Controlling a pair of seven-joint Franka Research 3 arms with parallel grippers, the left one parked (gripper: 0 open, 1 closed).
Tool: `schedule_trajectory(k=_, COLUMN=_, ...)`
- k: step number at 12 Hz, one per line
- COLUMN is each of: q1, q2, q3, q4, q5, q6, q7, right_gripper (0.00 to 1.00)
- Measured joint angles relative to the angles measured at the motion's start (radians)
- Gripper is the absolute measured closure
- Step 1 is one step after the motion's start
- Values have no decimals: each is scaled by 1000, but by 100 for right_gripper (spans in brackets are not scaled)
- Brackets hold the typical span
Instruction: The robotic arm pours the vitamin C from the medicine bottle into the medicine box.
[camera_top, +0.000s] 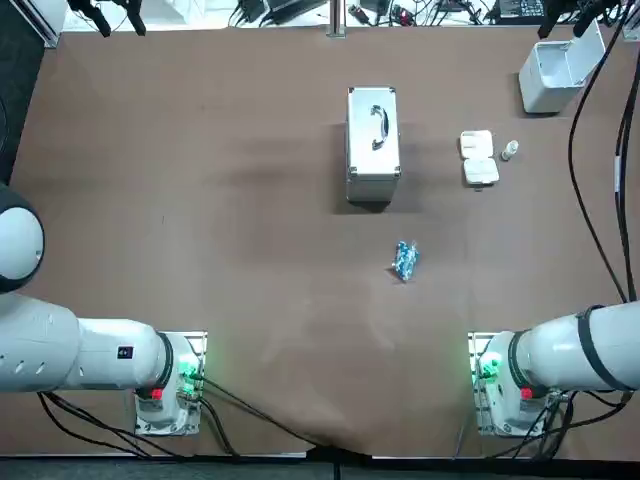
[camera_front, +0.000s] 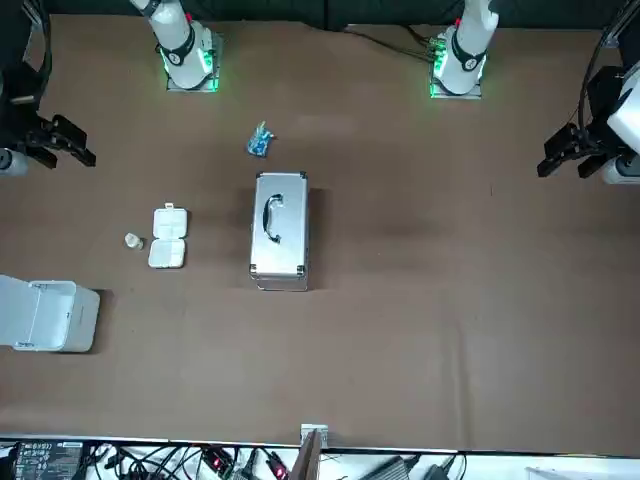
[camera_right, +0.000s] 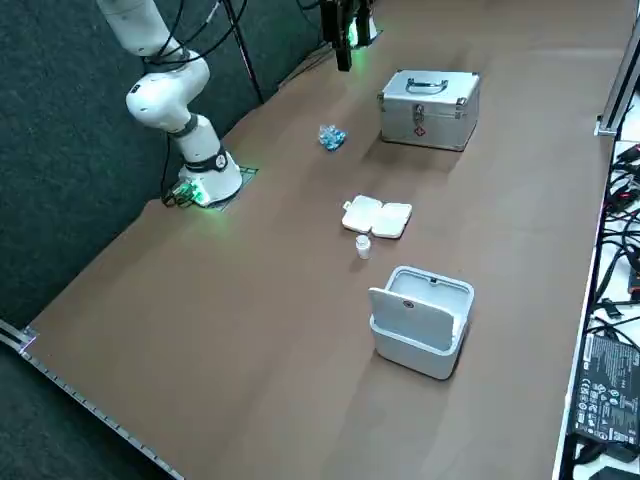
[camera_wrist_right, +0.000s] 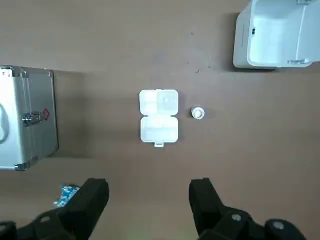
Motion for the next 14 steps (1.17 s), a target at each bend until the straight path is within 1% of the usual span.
schedule_trajectory(k=4, q1=3, q2=0, q3=0, q4=41, q5=-2, q6=-48, q7=25, right_gripper=0)
schedule_trajectory(k=8, q1=3, q2=3, q3=-4, q4=46, q5=-3, q6=-52, q7=33, right_gripper=0)
schedule_trajectory(k=11, q1=-4, q2=7, q3=-14, q4=48, q5=3, q6=-51, q7=33, right_gripper=0)
schedule_trajectory(k=14, q1=-3, q2=7, q3=-10, q4=52, q5=-4, q6=-41, q7=29, right_gripper=0)
